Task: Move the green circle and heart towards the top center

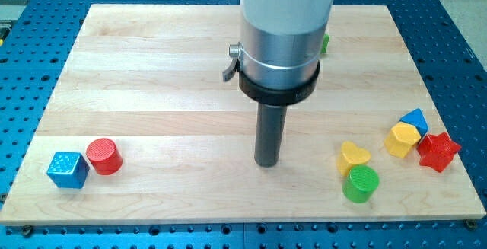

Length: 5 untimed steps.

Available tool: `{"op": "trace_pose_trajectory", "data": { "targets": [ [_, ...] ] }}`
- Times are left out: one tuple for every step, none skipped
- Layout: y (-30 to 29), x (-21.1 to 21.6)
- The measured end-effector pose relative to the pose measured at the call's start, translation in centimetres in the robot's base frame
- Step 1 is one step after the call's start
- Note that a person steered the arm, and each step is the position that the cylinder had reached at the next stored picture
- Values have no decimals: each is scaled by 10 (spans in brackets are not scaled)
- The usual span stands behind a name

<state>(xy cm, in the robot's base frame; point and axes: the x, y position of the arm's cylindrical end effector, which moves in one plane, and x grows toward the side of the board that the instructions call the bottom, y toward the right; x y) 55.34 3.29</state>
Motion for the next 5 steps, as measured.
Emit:
{"op": "trace_pose_trajectory", "data": {
  "targets": [
    [15, 46],
    [28, 66],
    [30, 66],
    [52, 65],
    [115, 65]
  ]
}}
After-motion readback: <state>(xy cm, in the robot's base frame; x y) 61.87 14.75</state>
